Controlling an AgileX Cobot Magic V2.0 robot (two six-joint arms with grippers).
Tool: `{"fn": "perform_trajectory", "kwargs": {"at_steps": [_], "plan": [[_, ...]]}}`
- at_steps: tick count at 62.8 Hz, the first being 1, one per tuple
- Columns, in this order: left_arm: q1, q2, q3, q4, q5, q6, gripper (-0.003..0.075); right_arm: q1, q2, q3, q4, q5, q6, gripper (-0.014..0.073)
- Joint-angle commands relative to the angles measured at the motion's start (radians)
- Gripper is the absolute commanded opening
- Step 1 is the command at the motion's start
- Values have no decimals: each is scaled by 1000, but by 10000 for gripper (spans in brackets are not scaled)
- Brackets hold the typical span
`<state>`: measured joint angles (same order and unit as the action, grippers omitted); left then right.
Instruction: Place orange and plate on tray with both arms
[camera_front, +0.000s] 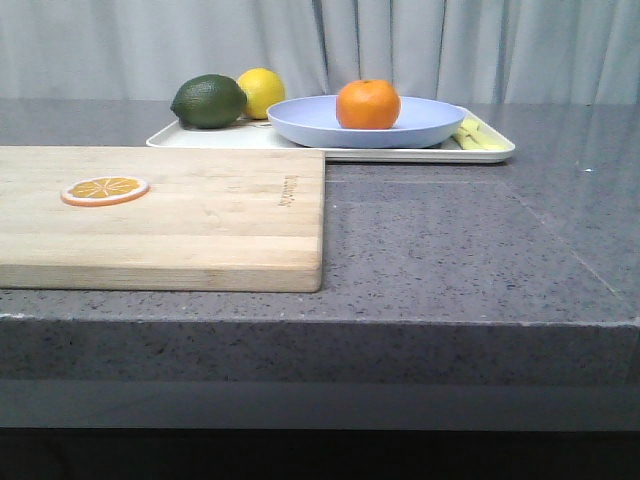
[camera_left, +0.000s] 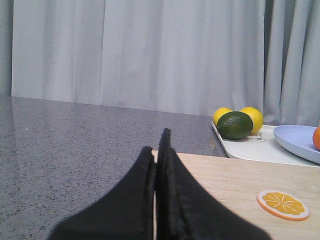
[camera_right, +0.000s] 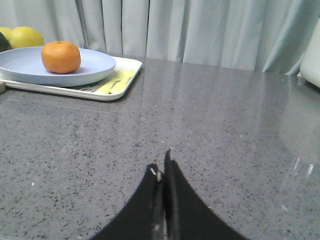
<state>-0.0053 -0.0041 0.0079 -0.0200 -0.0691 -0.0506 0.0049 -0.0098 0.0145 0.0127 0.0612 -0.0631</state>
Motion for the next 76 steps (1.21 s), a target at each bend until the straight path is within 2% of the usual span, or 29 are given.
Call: {"fn": "perform_trajectory", "kwargs": {"at_steps": [1,10,25,76], "plan": [[-4,-18,27,-10,-76,-10,-20,-4,-20,-11,-13,-125,22,-69],[-4,-18,27,-10,-76,-10,-20,3,-20,-11,-13,-136,31,-69],[-4,-18,27,-10,-76,-10,-20,5,-20,-11,-13,-136,133,-69],[-4,-18,27,-10,-76,-10,-20,5,-20,-11,-13,-128,133,-69]]}}
